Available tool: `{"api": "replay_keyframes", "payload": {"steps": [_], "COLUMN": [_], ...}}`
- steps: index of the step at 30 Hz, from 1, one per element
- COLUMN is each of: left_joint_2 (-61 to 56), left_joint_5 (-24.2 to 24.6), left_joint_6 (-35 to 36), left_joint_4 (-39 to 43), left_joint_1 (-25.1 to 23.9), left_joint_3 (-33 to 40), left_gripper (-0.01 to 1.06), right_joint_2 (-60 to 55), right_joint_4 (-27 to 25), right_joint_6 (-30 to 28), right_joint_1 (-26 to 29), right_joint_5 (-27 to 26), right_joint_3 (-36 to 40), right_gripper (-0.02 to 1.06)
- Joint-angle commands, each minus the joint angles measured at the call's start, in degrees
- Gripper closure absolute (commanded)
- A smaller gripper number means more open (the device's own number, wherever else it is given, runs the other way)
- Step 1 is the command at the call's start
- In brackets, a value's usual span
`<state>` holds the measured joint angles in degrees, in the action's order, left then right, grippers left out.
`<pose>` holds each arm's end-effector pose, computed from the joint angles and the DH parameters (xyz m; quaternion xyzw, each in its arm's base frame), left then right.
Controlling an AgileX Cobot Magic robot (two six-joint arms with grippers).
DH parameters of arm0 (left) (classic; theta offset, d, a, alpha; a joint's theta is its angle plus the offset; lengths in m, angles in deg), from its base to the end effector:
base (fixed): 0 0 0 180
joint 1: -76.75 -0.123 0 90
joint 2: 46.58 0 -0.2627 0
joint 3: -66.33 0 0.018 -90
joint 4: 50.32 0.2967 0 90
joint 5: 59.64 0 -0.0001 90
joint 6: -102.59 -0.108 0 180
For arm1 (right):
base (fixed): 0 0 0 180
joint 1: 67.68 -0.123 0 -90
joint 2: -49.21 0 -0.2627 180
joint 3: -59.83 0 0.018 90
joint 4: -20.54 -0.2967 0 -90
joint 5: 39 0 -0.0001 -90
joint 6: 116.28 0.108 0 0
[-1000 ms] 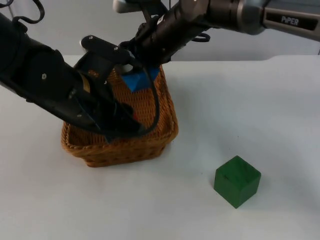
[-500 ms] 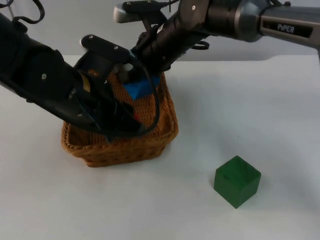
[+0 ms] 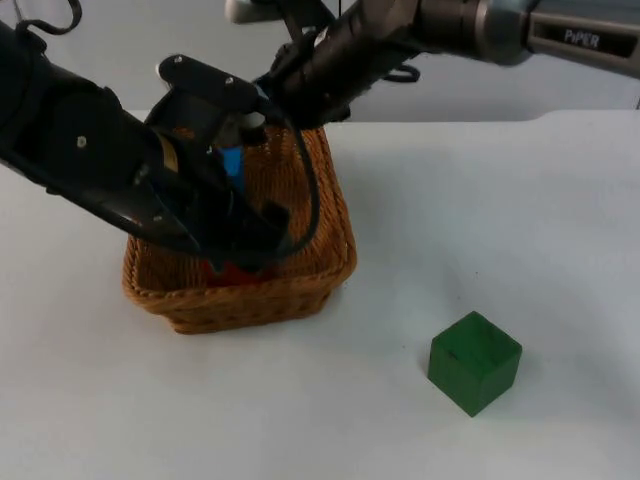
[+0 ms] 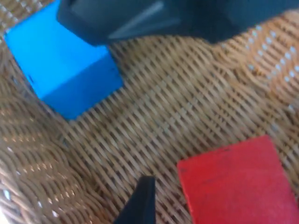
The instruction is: Pick up one cube with each hand and place exactly two cubes into the same basket, leaving the remaining cube outside.
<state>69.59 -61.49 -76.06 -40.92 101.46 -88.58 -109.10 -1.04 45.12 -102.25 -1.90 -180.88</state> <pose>0.3502 -0.1617 0.0565 0.2654 0.8997 -0.0527 0.3426 0.4952 0.3703 0.1272 -0.3214 0.8529 0.2127 0.3522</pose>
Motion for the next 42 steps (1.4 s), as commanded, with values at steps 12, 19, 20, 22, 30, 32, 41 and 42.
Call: {"api": "replay_keyframes", "payload": {"steps": [12, 19, 20, 22, 30, 32, 41, 42], "left_joint_2": [-16.30, -28.25, -28.78, -32.36, -37.98, -39.63, -43.77, -44.16], "left_joint_5": [5.40, 12.40, 12.94, 15.01, 18.13, 19.02, 22.46, 22.89], "left_joint_6": [0.43, 0.43, 0.43, 0.43, 0.54, 0.66, 0.66, 0.66], "left_joint_4": [0.26, 0.26, 0.26, 0.26, 0.05, -0.08, -1.65, -1.91], "left_joint_1": [-0.17, -0.17, -0.17, -0.17, -0.17, -0.17, -0.17, -0.17], "left_joint_3": [-0.32, -0.32, -0.32, -0.22, -0.22, -0.22, -0.22, -0.22], "left_gripper": [0.16, 0.16, 0.16, 0.16, 0.16, 0.16, 0.16, 0.16], "right_joint_2": [14.32, 21.83, 22.84, 24.54, 27.55, 28.02, 28.14, 28.30], "right_joint_4": [3.52, 3.41, 3.41, 3.41, 3.41, 3.30, 3.09, 3.09], "right_joint_6": [-0.08, -0.08, -0.08, -0.08, 0.63, 1.20, 2.62, 2.71], "right_joint_1": [0.15, 0.15, 0.15, 0.15, 0.15, 0.15, 0.04, 0.04], "right_joint_5": [4.96, 11.45, 12.76, 15.09, 20.68, 22.36, 26.54, 26.84], "right_joint_3": [-0.39, -0.30, -0.30, -0.30, -0.30, -0.30, -0.30, -0.30], "right_gripper": [0.25, 0.25, 0.25, 0.25, 0.25, 0.25, 0.25, 0.25]}}
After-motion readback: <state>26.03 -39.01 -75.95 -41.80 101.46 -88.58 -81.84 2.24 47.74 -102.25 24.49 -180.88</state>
